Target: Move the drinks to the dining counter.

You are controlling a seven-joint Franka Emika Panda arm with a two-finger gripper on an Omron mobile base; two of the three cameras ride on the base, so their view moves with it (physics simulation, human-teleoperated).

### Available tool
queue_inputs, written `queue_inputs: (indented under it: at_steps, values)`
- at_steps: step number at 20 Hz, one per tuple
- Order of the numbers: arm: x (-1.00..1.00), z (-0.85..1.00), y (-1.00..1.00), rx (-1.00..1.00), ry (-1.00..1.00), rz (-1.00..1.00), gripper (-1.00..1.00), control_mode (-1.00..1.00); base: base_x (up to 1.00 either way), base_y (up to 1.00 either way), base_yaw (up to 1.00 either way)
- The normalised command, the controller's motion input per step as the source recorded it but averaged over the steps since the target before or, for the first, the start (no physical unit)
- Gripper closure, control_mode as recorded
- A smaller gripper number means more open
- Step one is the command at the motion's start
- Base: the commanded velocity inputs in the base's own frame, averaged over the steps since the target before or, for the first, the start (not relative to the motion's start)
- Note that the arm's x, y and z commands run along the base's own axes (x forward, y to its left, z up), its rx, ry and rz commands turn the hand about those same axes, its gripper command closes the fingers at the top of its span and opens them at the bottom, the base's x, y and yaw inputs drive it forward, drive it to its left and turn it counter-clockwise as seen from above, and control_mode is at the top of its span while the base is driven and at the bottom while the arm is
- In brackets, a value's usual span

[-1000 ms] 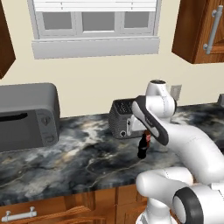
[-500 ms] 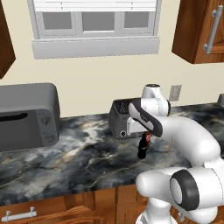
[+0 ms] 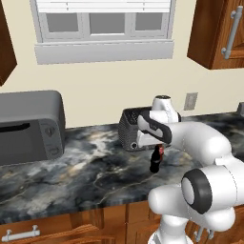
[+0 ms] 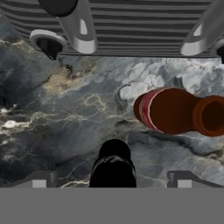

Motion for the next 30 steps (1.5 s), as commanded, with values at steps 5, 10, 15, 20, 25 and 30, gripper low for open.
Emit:
queue_inputs:
  at_steps: [5, 10, 15, 20, 25, 30]
  values:
    - [0.02, -0.01, 0.00, 0.00, 0.01, 0.00, -1.00, -1.00, 0.00, 0.00, 0.00]
    - [0.00, 0.00, -0.01, 0.00, 0.00, 0.00, -1.00, -1.00, 0.00, 0.00, 0.00]
    - [-0.06, 0.00, -0.03, 0.00, 0.00, 0.00, -1.00, -1.00, 0.00, 0.00, 0.00]
    - [-0.12, 0.00, 0.00, 0.00, 0.00, 0.00, -1.00, -1.00, 0.00, 0.00, 0.00]
    - [-0.08, 0.00, 0.00, 0.00, 0.00, 0.00, -1.00, -1.00, 0.00, 0.00, 0.00]
    - [0.00, 0.00, 0.00, 0.00, 0.00, 0.00, -1.00, -1.00, 0.00, 0.00, 0.00]
